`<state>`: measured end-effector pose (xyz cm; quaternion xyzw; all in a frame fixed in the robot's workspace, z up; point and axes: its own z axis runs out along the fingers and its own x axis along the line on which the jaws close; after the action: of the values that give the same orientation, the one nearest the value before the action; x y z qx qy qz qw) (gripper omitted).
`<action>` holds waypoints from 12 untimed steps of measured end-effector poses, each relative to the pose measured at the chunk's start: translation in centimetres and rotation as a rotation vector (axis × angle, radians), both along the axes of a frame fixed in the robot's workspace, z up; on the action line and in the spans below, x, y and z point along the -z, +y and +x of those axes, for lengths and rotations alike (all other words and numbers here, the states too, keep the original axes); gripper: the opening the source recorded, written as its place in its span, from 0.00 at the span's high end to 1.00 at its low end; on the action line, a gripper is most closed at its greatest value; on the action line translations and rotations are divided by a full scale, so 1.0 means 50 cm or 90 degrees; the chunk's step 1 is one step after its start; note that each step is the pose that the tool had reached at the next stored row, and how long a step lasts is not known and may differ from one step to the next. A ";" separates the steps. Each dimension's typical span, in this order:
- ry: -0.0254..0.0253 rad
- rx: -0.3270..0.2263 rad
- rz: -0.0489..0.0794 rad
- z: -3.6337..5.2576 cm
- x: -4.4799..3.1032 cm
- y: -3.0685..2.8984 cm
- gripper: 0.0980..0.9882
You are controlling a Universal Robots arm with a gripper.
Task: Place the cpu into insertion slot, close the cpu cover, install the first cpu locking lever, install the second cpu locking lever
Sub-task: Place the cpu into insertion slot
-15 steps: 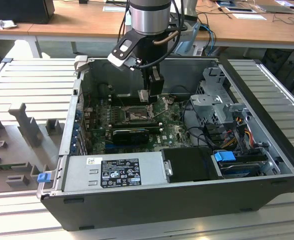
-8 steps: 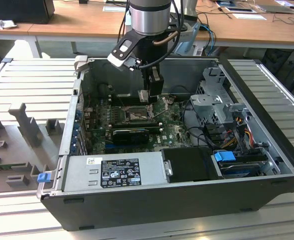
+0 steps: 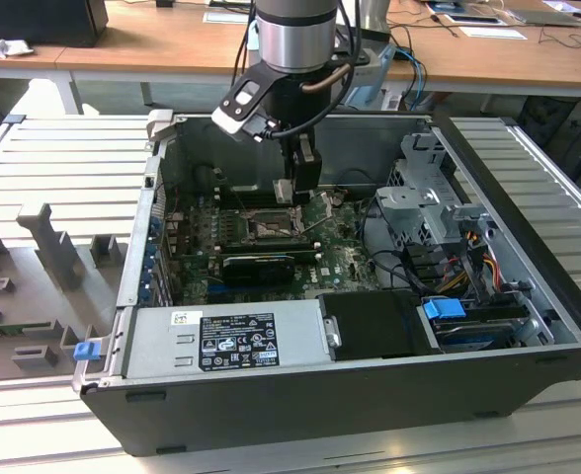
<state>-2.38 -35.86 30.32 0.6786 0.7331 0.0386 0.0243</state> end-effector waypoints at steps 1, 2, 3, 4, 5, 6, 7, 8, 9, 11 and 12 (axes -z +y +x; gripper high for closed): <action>0.0000 0.001 0.000 0.000 0.001 0.000 0.52; 0.0000 0.002 0.000 0.000 0.001 0.000 0.52; 0.0000 0.003 0.000 0.000 0.002 0.000 0.52; 0.0000 0.004 0.000 0.000 0.003 0.000 0.52; 0.0000 0.005 0.000 0.000 0.003 0.000 0.52; 0.0000 0.005 0.000 0.000 0.004 0.000 0.52; 0.0000 0.006 0.000 0.000 0.004 0.000 0.52; 0.0001 0.007 0.000 0.000 0.004 0.000 0.52; 0.0000 0.007 0.000 0.000 0.005 0.000 0.52; -0.0001 0.007 0.000 0.000 0.006 0.000 0.52; 0.0000 0.007 0.000 0.000 0.007 0.000 0.52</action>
<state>-2.38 -35.86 29.97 0.6828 0.7292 0.0384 0.0246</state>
